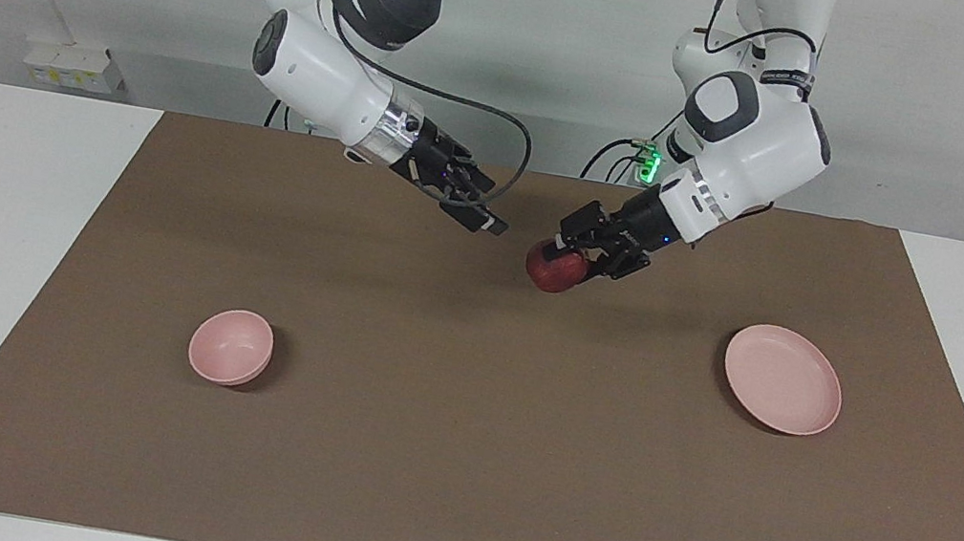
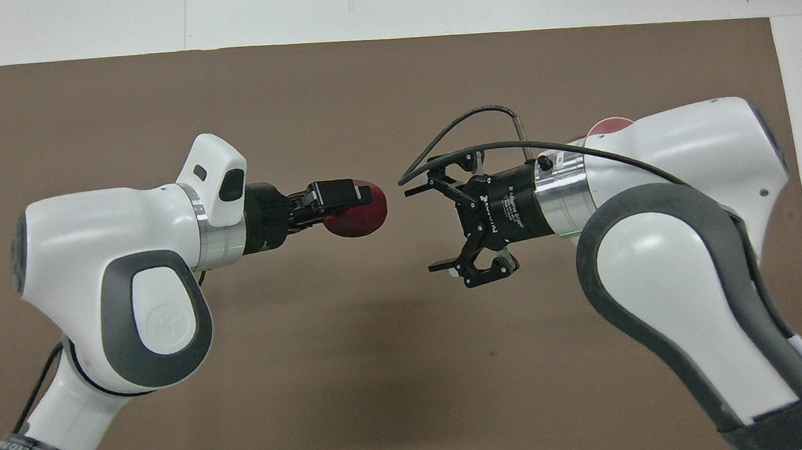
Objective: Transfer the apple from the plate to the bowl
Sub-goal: 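Close the right gripper on the apple held by the left gripper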
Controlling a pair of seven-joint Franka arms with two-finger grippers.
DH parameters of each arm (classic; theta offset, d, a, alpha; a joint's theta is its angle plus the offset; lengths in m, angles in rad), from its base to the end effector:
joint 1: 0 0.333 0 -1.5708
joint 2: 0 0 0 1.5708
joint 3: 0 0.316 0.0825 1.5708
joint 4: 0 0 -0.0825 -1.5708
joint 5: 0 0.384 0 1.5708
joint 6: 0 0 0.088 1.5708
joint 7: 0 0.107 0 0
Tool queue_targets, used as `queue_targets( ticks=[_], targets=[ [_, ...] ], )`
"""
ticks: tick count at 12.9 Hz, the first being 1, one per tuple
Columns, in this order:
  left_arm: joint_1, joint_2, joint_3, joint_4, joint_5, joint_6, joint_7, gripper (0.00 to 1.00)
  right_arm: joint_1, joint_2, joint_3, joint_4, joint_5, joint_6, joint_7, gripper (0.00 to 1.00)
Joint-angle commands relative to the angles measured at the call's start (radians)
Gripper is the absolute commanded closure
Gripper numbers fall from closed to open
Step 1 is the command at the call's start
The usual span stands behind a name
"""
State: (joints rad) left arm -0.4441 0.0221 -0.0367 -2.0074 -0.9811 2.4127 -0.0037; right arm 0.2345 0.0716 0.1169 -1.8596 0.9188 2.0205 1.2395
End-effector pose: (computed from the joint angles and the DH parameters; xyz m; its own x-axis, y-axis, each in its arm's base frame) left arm 0.5237 -0.2783 0.4870 0.9788 0.1910 0.0738 0.0730 -0.6620 0.7459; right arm 0.5466 0.2478 0.5074 0.2711 -0.6250 -0.7321 -0.9614 -0.2128 -0.1744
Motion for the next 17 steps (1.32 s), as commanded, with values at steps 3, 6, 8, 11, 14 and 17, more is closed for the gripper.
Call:
queue_targets(
  ticks=[3, 6, 8, 11, 14, 17],
  targets=[
    [-0.082, -0.045, 0.008, -0.056, -0.142, 0.137, -0.001, 1.0, -0.018, -0.006, -0.003, -0.039, 0.025, 0.017, 0.024, 0.0],
    [-0.114, -0.076, 0.008, -0.086, -0.151, 0.137, 0.002, 1.0, -0.021, -0.006, -0.003, -0.044, 0.026, 0.038, 0.018, 0.0],
    [-0.12, -0.079, 0.008, -0.093, -0.16, 0.137, 0.002, 1.0, -0.021, -0.006, -0.003, -0.052, 0.029, 0.081, 0.02, 0.0],
    [-0.145, -0.085, 0.008, -0.094, -0.182, 0.152, 0.002, 1.0, -0.017, -0.006, -0.003, -0.055, 0.029, 0.107, 0.015, 0.0],
    [-0.189, -0.079, 0.009, -0.091, -0.191, 0.229, 0.002, 1.0, 0.003, -0.006, -0.003, -0.056, 0.026, 0.115, 0.028, 0.0],
    [-0.197, -0.079, 0.005, -0.088, -0.192, 0.232, 0.002, 1.0, 0.012, -0.009, -0.003, -0.056, 0.012, 0.092, 0.037, 0.0]
  ],
)
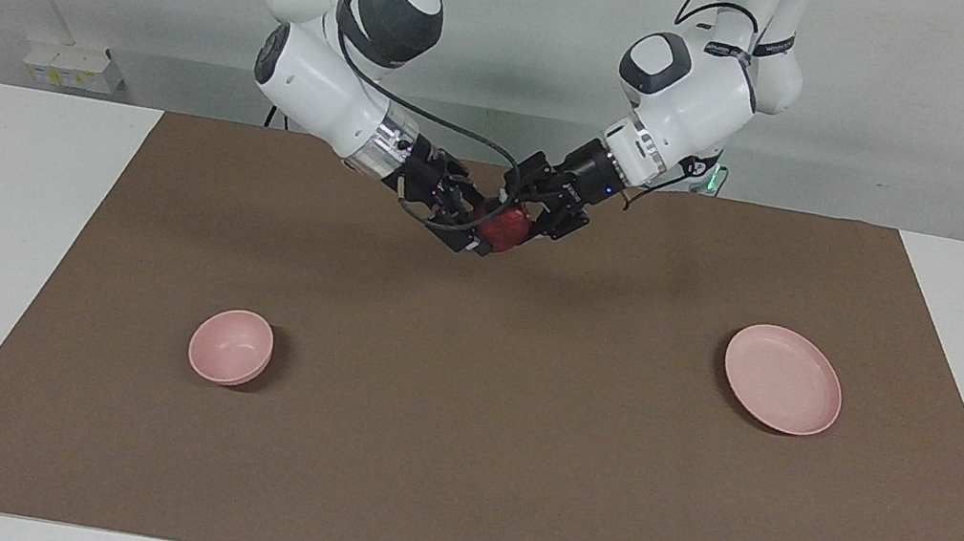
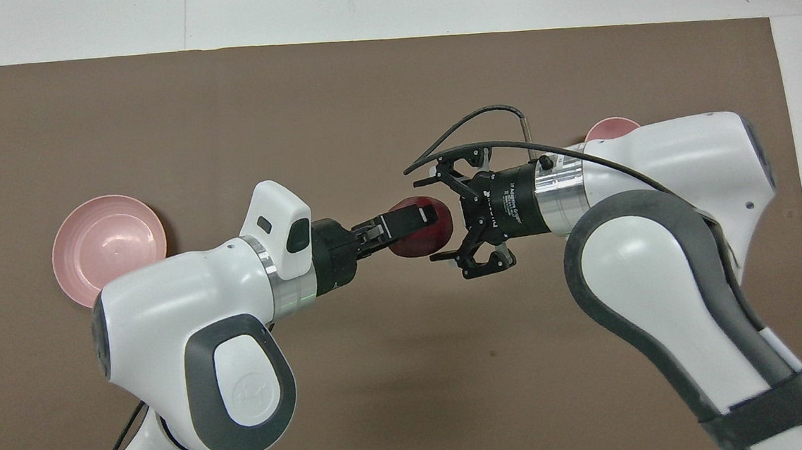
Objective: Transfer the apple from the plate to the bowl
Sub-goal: 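Close the right gripper on the apple held by the left gripper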
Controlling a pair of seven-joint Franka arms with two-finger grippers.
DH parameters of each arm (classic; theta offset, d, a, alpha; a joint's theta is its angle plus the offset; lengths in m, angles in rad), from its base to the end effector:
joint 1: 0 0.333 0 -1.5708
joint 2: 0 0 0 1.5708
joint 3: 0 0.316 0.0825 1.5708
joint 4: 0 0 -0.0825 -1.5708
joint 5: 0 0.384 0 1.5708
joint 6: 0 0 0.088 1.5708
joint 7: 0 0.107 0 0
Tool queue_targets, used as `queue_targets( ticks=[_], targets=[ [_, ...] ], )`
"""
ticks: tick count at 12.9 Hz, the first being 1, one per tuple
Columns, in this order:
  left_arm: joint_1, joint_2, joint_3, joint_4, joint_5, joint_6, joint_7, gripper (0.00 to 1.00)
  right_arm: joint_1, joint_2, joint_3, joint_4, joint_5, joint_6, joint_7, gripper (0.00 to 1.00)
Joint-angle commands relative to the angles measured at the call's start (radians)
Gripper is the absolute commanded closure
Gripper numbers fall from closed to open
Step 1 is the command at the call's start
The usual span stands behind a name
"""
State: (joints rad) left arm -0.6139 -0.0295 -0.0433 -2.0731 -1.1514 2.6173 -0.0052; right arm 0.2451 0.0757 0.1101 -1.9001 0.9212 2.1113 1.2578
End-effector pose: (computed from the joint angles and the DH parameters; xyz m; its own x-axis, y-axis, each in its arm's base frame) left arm 0.4705 -0.3372 0.4958 0.9625 0.2586 0.0826 0.0849 -0.5760 0.8130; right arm 0.5506 0.2421 0.4897 0.2251 -0.6585 -0.7181 -0.9743 -0.1423 -0.1748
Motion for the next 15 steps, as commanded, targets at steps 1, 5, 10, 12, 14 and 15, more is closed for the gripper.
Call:
queue_targets(
  ticks=[1, 5, 10, 12, 14, 15],
  targets=[
    [-0.035, -0.027, 0.01, -0.021, -0.022, 0.039, 0.004, 1.0, -0.013, -0.011, 0.003, -0.014, 0.01, -0.034, -0.016, 0.2],
    [-0.033, -0.026, 0.008, -0.018, -0.024, 0.035, -0.002, 1.0, -0.013, -0.01, 0.003, -0.008, 0.018, -0.059, -0.097, 1.0],
    [-0.032, -0.02, 0.011, 0.01, -0.018, 0.023, -0.048, 0.08, -0.015, -0.008, 0.003, -0.004, 0.018, -0.062, -0.097, 1.0],
    [-0.032, -0.018, 0.011, 0.014, -0.011, 0.023, -0.064, 0.0, -0.015, -0.008, 0.003, -0.004, 0.018, -0.062, -0.097, 1.0],
    [-0.023, -0.027, 0.014, 0.013, -0.008, 0.023, -0.064, 0.0, -0.039, -0.011, -0.003, 0.009, 0.008, -0.094, -0.104, 1.0],
    [-0.018, -0.032, 0.016, 0.007, -0.008, 0.017, -0.064, 0.0, -0.058, -0.013, -0.003, 0.012, 0.004, -0.121, -0.115, 1.0]
  ],
)
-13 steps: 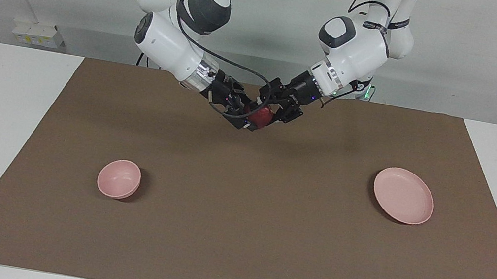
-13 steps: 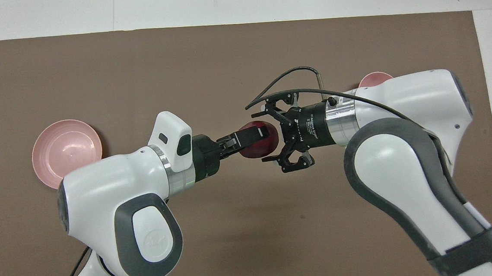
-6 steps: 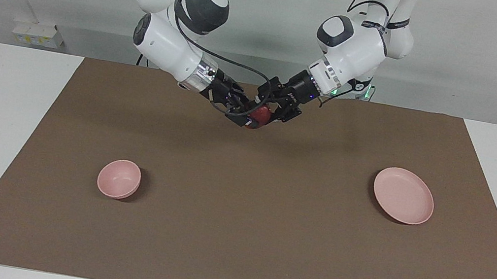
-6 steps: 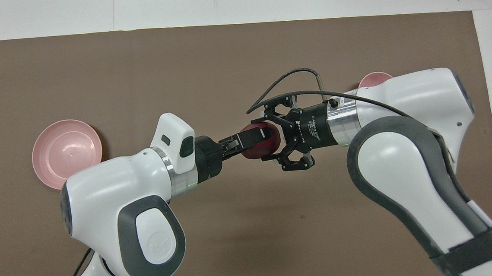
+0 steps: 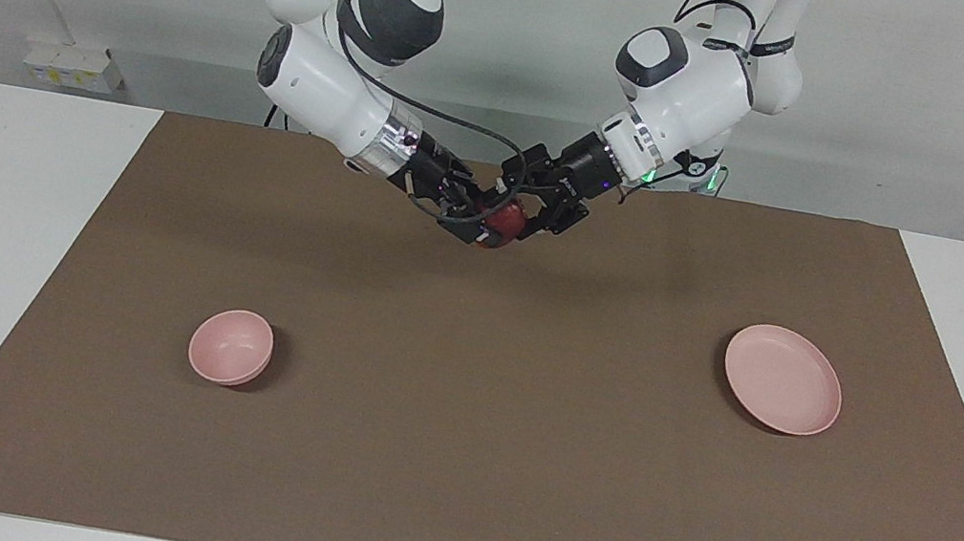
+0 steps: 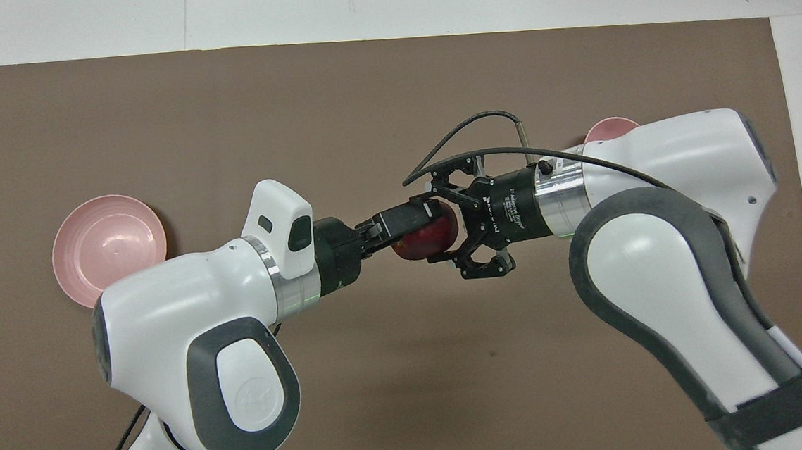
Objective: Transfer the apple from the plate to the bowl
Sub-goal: 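Close the right gripper on the apple held by the left gripper, then carry the apple to the pink bowl with the right gripper while the left gripper withdraws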
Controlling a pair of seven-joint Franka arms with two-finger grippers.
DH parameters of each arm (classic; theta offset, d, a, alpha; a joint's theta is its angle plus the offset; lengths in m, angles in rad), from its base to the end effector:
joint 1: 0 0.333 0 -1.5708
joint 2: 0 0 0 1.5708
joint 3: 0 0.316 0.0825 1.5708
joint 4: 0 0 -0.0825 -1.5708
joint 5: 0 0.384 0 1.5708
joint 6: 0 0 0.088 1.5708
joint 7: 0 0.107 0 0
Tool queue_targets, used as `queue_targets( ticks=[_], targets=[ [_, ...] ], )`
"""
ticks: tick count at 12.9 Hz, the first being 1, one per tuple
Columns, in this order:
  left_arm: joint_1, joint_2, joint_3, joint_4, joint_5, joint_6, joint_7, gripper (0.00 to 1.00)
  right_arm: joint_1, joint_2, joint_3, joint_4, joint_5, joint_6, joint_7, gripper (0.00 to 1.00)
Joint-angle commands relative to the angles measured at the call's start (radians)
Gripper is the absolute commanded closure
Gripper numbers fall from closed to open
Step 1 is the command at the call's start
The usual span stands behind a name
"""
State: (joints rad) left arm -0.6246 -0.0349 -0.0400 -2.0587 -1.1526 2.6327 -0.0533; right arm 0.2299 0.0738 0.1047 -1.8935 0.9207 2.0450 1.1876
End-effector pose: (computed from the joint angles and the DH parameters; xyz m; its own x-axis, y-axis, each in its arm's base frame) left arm 0.4702 -0.3400 0.5072 0.9543 0.2920 0.0629 0.1147 -0.5525 0.8256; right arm 0.5490 0.2358 0.4906 0.2854 -0.6331 -0.7195 -0.9578 -0.2138 -0.1918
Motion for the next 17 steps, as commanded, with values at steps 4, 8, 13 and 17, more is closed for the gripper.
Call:
queue_targets(
  ticks=[4, 8, 13, 17],
  targets=[
    [0.072, -0.027, 0.014, -0.023, 0.061, -0.025, -0.007, 0.0, -0.102, -0.022, 0.001, 0.027, -0.136, -0.098, -0.089, 1.0],
    [0.216, -0.017, 0.014, -0.015, 0.359, -0.21, -0.008, 0.0, -0.149, -0.023, 0.0, 0.033, -0.3, -0.121, -0.201, 1.0],
    [0.362, -0.02, 0.017, 0.015, 0.773, -0.515, 0.007, 0.0, -0.227, -0.019, 0.0, 0.031, -0.526, -0.12, -0.466, 1.0],
    [0.419, -0.019, 0.02, 0.093, 0.987, -0.649, 0.046, 0.0, -0.316, -0.014, 0.0, 0.022, -0.693, -0.103, -0.77, 1.0]
  ],
)
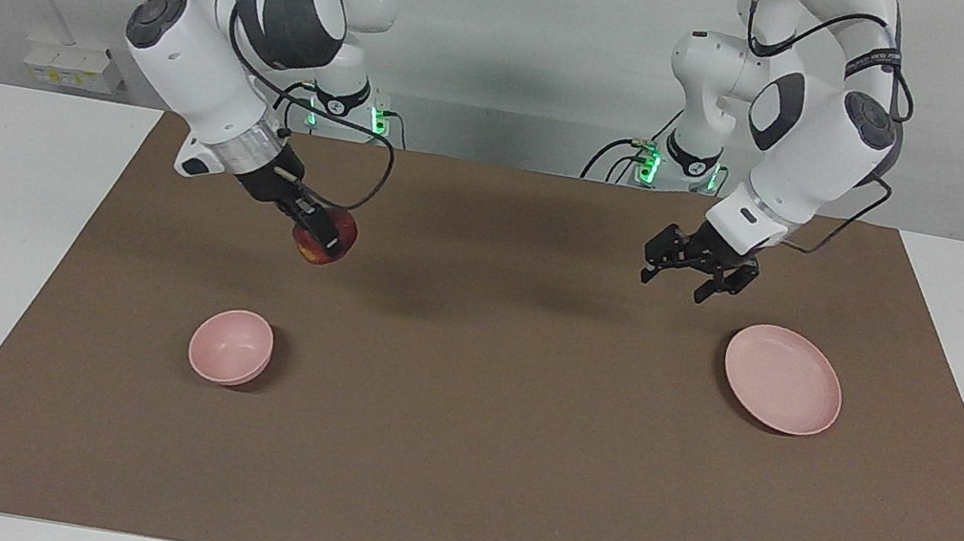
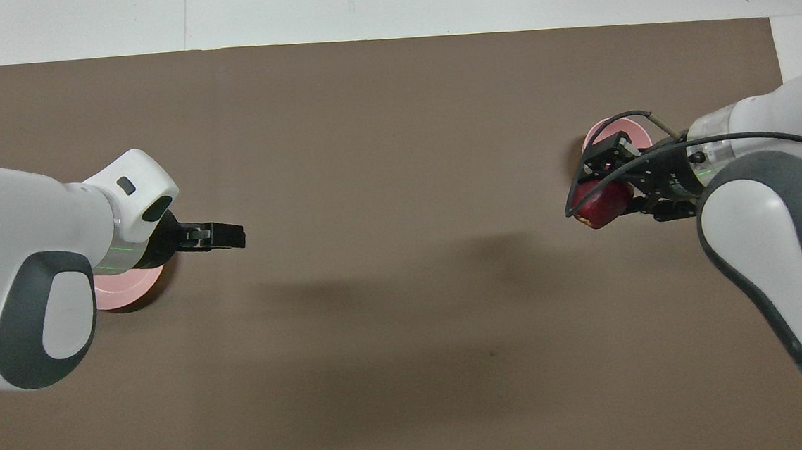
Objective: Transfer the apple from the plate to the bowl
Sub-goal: 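Carry the apple to the pink bowl with the right gripper while the left gripper withdraws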
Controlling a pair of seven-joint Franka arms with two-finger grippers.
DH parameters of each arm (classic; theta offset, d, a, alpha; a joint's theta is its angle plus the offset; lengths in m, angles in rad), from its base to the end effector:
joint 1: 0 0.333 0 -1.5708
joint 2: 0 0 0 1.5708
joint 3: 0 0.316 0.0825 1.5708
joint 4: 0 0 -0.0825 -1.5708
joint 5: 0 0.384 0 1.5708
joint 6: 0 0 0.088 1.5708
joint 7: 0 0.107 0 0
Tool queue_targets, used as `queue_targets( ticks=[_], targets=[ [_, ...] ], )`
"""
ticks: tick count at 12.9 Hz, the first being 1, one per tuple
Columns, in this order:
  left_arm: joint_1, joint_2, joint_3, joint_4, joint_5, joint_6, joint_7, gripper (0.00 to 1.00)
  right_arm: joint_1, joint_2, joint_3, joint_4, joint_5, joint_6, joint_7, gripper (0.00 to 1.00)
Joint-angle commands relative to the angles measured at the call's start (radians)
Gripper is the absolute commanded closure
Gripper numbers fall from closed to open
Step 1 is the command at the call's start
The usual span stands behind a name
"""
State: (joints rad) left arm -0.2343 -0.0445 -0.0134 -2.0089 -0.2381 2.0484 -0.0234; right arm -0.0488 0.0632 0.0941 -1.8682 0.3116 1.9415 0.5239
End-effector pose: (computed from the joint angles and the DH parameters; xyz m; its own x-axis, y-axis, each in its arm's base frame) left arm 0.5319 -0.1479 0.4835 0.9911 -0.1154 0.0669 -0.1274 -0.9674 0.2189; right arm 0.5794 0.0461 0.4821 0.8314 -0.5345 -0.1521 -0.5556 -0.7930 -0.2500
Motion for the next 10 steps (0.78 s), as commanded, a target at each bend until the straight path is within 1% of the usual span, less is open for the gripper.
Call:
queue_targets(
  ticks=[1, 2, 3, 5, 7, 9, 10],
  targets=[
    [0.042, -0.006, -0.007, 0.085, 0.116, -0.109, 0.019, 0.0, -0.052, -0.003, 0.01, -0.012, -0.162, 0.011, -0.149, 1.0],
    [0.058, -0.003, -0.007, 0.137, 0.149, -0.16, 0.022, 0.0, -0.065, -0.005, 0.012, -0.02, -0.224, 0.049, -0.192, 1.0],
    [0.076, -0.003, -0.007, 0.186, 0.161, -0.219, 0.022, 0.0, -0.072, -0.005, 0.012, -0.028, -0.253, 0.088, -0.243, 1.0],
    [0.101, -0.005, -0.007, 0.275, 0.161, -0.31, 0.042, 0.0, -0.074, -0.008, 0.01, -0.063, -0.33, 0.219, -0.303, 1.0],
    [0.137, -0.003, -0.007, 0.376, 0.169, -0.419, 0.053, 0.0, -0.072, -0.003, 0.012, -0.106, -0.38, 0.359, -0.305, 1.0],
    [0.151, 0.002, -0.004, 0.476, 0.236, -0.5, 0.095, 0.0, -0.062, 0.019, 0.012, -0.156, -0.408, 0.532, -0.303, 1.0],
    [0.158, 0.011, -0.004, 0.511, 0.258, -0.534, 0.118, 0.0, -0.059, 0.042, 0.012, -0.157, -0.428, 0.581, -0.3, 1.0]
  ],
)
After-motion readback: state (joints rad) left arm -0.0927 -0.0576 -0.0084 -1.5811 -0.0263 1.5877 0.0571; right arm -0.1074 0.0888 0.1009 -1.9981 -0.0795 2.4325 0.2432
